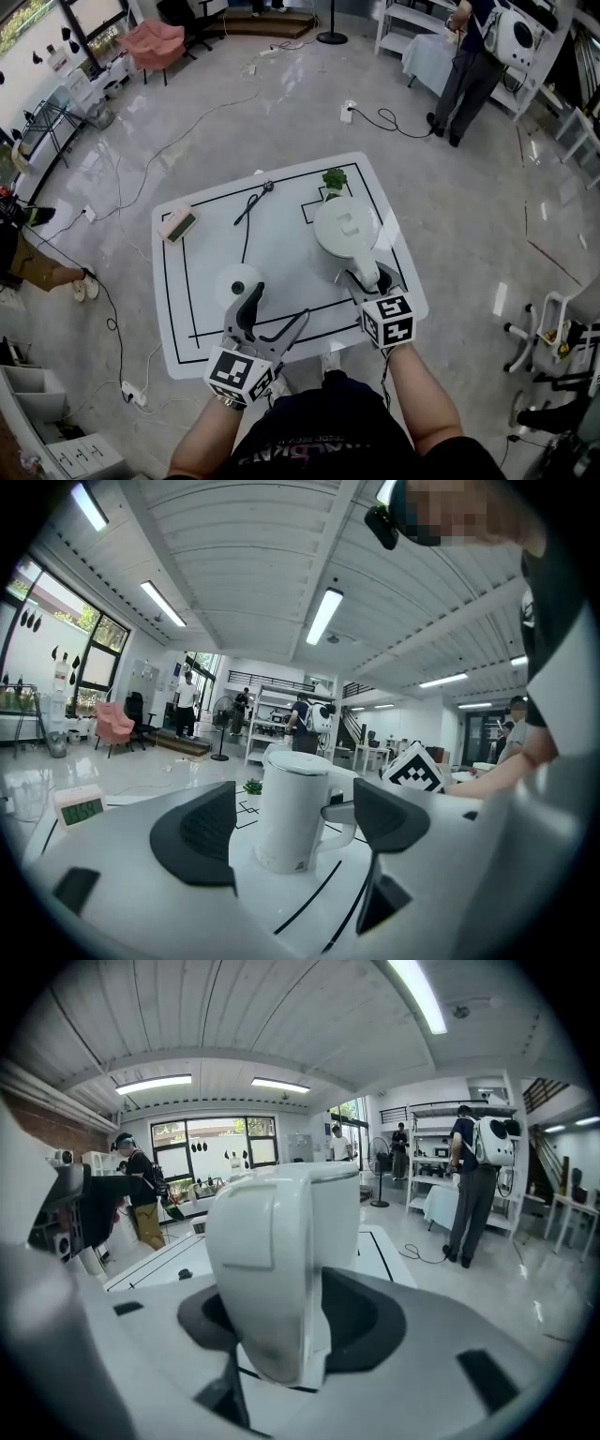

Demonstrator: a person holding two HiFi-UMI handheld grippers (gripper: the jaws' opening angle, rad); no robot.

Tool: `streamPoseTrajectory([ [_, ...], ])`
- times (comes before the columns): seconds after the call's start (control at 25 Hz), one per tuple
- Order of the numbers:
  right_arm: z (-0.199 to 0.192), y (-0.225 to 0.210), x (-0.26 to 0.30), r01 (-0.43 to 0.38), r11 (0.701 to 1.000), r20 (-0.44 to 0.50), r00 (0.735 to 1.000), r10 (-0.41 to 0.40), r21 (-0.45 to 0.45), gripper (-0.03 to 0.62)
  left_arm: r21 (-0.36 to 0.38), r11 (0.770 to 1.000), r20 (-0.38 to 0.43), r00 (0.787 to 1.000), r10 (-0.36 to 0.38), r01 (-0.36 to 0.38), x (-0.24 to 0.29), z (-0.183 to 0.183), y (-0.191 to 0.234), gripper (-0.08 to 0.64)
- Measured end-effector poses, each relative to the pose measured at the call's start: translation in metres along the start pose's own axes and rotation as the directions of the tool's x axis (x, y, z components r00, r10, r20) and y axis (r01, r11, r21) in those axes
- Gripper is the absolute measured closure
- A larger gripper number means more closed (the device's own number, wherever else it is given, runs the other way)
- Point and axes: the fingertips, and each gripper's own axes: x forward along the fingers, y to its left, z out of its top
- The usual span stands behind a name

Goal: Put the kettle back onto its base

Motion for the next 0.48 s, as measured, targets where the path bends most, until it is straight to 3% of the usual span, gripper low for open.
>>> streamPoseTrajectory([
  [0.2,0.0007,-0.0018,-0.0021,0.004,1.0,-0.009,1.0,-0.004,-0.015,0.435,-0.005,1.0,0.003,1.0,0.0,0.0,0.0022,0.0028,0.0021,0.179],
  [0.48,0.0001,-0.0062,-0.0004,-0.006,1.0,-0.011,1.0,0.006,-0.03,0.44,-0.018,1.0,0.007,1.0,-0.003,0.003,0.0058,0.0008,0.0061,0.181],
])
